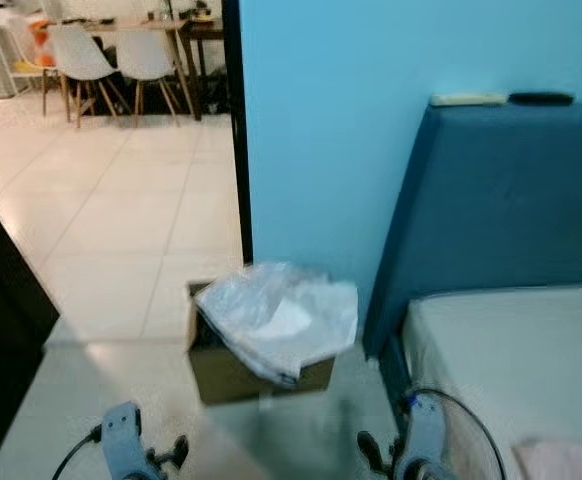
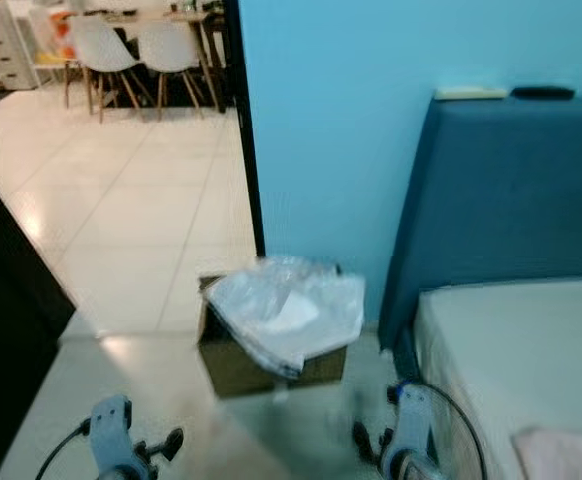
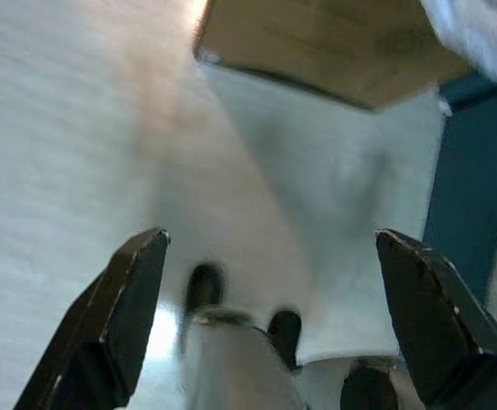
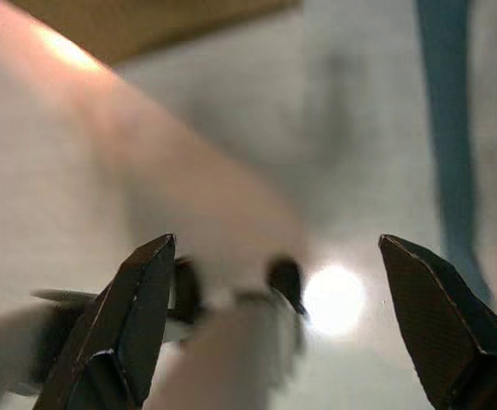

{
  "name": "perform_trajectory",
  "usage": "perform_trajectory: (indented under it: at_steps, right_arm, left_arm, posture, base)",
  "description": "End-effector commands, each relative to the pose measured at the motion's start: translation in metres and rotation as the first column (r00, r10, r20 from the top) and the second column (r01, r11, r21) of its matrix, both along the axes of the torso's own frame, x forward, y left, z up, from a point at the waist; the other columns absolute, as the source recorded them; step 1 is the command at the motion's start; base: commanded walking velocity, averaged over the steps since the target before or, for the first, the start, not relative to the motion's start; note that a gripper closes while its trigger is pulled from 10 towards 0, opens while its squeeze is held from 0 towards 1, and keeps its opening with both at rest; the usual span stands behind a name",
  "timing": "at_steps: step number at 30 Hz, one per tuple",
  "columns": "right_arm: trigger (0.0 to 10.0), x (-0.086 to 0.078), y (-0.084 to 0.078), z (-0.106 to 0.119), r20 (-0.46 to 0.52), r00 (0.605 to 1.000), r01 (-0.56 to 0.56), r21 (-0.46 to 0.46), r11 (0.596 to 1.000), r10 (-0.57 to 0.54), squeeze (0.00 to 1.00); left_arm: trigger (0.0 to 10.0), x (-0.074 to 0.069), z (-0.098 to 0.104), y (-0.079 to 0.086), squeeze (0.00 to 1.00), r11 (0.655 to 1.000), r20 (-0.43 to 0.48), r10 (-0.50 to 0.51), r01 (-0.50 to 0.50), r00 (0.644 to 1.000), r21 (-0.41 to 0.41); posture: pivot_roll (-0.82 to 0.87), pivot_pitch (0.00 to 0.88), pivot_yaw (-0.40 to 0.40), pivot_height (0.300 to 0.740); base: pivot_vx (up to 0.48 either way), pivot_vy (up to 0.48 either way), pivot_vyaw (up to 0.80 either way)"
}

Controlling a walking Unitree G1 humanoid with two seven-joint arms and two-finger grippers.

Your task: Clean up the room

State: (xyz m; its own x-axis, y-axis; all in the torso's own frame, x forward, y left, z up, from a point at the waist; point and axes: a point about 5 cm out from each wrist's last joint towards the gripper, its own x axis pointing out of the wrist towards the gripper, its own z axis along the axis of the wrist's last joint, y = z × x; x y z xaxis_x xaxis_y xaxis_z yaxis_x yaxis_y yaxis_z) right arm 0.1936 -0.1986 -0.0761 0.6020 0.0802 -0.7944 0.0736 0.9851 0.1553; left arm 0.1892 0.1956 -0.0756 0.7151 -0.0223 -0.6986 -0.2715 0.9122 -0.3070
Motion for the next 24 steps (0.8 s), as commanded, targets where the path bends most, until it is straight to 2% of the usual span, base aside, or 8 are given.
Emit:
perform_trajectory:
  at_steps: [1, 5, 9, 14, 16, 18, 20, 24]
  right_arm:
    - [10.0, -0.002, 0.006, -0.003, -0.028, 0.999, -0.034, -0.018, 0.999, 0.034, 0.0]
    - [10.0, -0.004, 0.018, -0.006, -0.06, 0.993, -0.102, -0.028, 0.994, 0.101, 0.0]
    - [10.0, -0.005, 0.023, -0.007, -0.066, 0.991, -0.122, -0.025, 0.992, 0.12, 0.0]
    - [10.0, -0.008, 0.035, -0.009, -0.095, 0.974, -0.209, -0.035, 0.977, 0.204, 0.0]
    - [10.0, -0.01, 0.035, -0.01, -0.106, 0.97, -0.224, -0.043, 0.974, 0.218, 0.0]
    - [10.0, -0.014, 0.03, -0.012, -0.122, 0.972, -0.209, -0.051, 0.977, 0.201, 0.0]
    - [10.0, -0.018, 0.023, -0.013, -0.137, 0.978, -0.169, -0.062, 0.984, 0.159, 0.0]
    - [10.0, -0.021, 0.02, -0.015, -0.149, 0.983, -0.12, -0.054, 0.991, 0.111, 0.0]
  left_arm:
    - [10.0, 0.003, 0.001, 0.002, 0.0, 1.0, 0.0, -0.015, 0.015, 1.0, 0.012]
    - [10.0, 0.001, -0.002, -0.004, 0.0, 0.993, -0.058, -0.097, 0.101, 0.994, 0.061]
    - [10.0, 0.001, -0.002, -0.002, 0.0, 0.992, -0.071, -0.098, 0.104, 0.993, 0.078]
    - [10.0, 0.003, 0.001, 0.006, 0.0, 0.998, -0.044, -0.007, 0.01, 0.999, 0.07]
    - [10.0, -0.001, -0.001, 0.009, 0.0, 0.998, -0.053, 0.013, -0.01, 0.999, 0.069]
    - [10.0, -0.012, -0.006, 0.013, 0.0, 0.997, -0.087, 0.039, -0.033, 0.995, 0.067]
    - [10.0, -0.02, -0.01, 0.012, 0.0, 0.997, -0.122, 0.02, -0.01, 0.992, 0.076]
    - [10.0, -0.014, -0.008, 0.008, 0.0, 0.994, -0.119, -0.048, 0.059, 0.992, 0.09]
  posture:
    - [-0.05, 0.0, -0.04, 0.74]
    - [-0.01, 0.0, -0.049, 0.74]
    - [0.0, 0.0, -0.056, 0.74]
    - [0.03, 0.0, -0.074, 0.74]
    - [0.02, 0.0, -0.064, 0.74]
    - [0.0, 0.0, -0.041, 0.74]
    - [0.0, 0.0, -0.034, 0.74]
    - [-0.01, 0.0, -0.041, 0.74]
  base:
    - [0.0, 0.0, 0.0]
    - [0.0, -0.117, 0.0]
    - [0.0, -0.472, 0.0]
    - [0.0, -0.094, 0.0]
    - [0.0, 0.0, 0.0]
    - [0.0, 0.0, 0.0]
    - [0.0, 0.0, 0.0]
    - [0.0, -0.232, 0.0]
